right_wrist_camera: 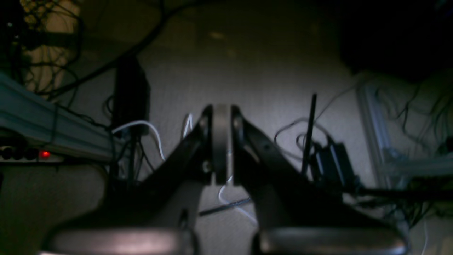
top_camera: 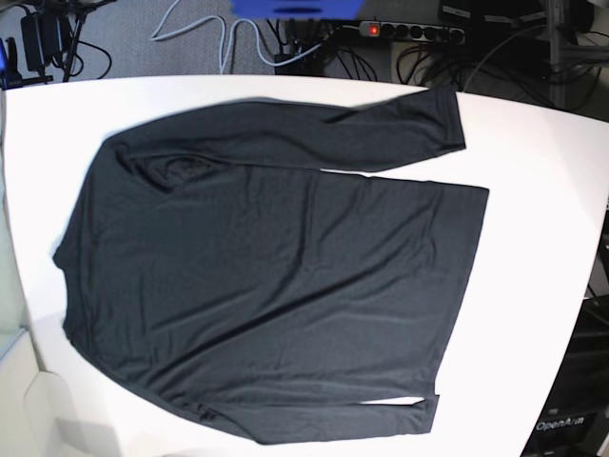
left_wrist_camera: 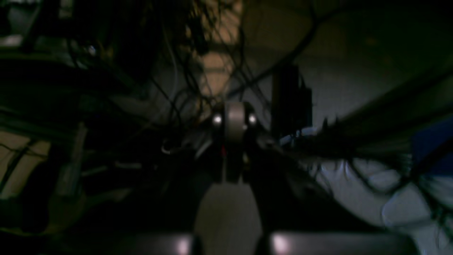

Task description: Fold the T-shirt properly

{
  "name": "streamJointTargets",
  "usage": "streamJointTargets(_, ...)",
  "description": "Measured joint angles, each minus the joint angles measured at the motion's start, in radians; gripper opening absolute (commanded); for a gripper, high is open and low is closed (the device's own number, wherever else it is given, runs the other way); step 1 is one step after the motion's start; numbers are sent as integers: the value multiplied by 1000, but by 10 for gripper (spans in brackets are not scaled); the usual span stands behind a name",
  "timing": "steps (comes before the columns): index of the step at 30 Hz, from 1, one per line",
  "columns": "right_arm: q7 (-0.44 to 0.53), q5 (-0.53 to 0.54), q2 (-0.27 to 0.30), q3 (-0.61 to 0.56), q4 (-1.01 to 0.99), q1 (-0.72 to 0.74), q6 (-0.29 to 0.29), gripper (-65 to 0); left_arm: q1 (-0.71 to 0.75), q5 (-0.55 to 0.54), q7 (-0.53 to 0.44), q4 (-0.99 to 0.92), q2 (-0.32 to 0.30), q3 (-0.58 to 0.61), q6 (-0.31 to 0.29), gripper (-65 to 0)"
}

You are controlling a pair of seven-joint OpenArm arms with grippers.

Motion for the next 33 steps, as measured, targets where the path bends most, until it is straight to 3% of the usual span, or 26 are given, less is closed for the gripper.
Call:
streamJointTargets(6,-3,0,-3,0,335,-148,-1,-649,147,-46,4,306,-26,0,0,-643)
streamJointTargets(12,-29,-5,-8,19,560,-231,-1,-647,279,-90,140,619,-52,-11,0,-643)
streamJointTargets(21,-336,-4,-69,158,993,-294,3,-647,394,-127,459,1062,-90,-106,1,-643)
streamJointTargets(23,-438,-4,-68,160,1072,-303,12,-647,394,-124,543,1123,-90,-141,-1,-643)
streamJointTargets(26,-575,-8,-69,159,1175,-300,71,-647,394,-127,651,1198,-90,-170,2,-643)
streamJointTargets(31,-757,-3,-69,159,1297,-261,82,-647,393,-125,809,1330,-88,-193,-4,-640)
streamJointTargets(33,-782,1,-69,159,1324,-256,82,-647,389,-124,853,1364,-88,-196,-3,-593)
